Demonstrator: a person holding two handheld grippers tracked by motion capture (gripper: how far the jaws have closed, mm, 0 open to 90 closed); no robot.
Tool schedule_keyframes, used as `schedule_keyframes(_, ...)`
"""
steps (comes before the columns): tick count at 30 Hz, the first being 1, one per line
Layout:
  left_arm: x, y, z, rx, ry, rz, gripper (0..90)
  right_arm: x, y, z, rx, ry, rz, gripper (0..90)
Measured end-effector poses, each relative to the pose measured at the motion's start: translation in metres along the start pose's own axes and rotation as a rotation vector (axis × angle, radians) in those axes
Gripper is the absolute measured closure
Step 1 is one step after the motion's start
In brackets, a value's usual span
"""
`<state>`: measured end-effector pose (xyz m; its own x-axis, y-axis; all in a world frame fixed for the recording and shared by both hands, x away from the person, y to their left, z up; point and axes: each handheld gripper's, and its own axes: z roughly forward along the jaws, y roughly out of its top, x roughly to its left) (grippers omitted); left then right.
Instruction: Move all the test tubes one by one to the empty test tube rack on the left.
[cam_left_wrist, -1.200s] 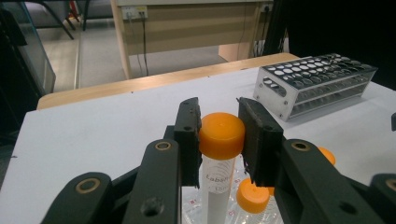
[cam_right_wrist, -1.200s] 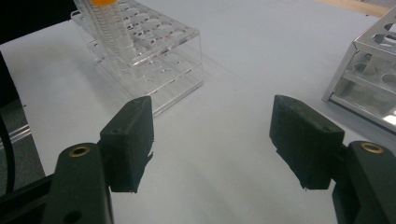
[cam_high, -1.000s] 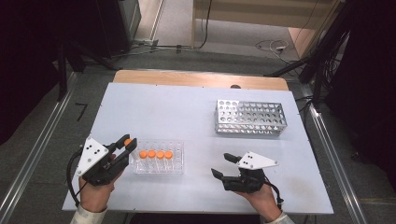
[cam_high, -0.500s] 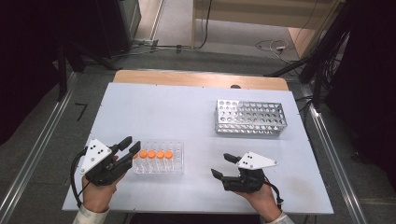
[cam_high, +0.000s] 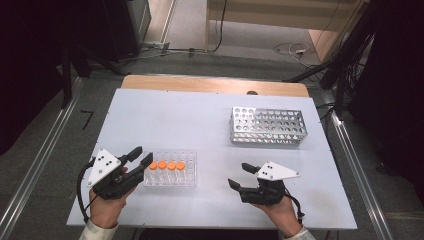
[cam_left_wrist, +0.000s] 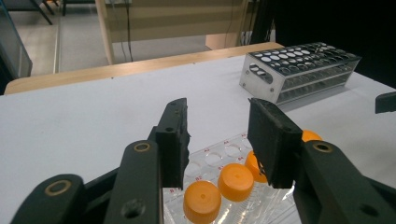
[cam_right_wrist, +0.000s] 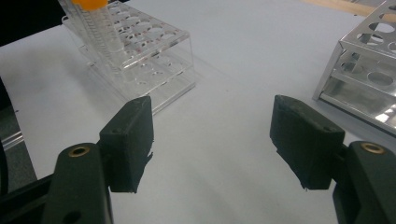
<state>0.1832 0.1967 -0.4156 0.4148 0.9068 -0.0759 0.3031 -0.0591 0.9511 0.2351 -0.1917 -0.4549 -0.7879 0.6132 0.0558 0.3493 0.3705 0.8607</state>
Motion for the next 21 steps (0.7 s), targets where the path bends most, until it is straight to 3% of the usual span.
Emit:
schedule_keyframes(9, 0.005, -0.002, 0.004, 0.001, -0.008, -0.062, 35.0, -0.006, -0.001, -0.002, -0.007, -0.034, 0.020, 28.2)
schedule_keyframes(21, 0.010, -0.004, 0.003, -0.008, 0.004, -0.078, 31.2, -0.018, -0.003, -0.006, -0.021, -0.078, 0.051, 28.1)
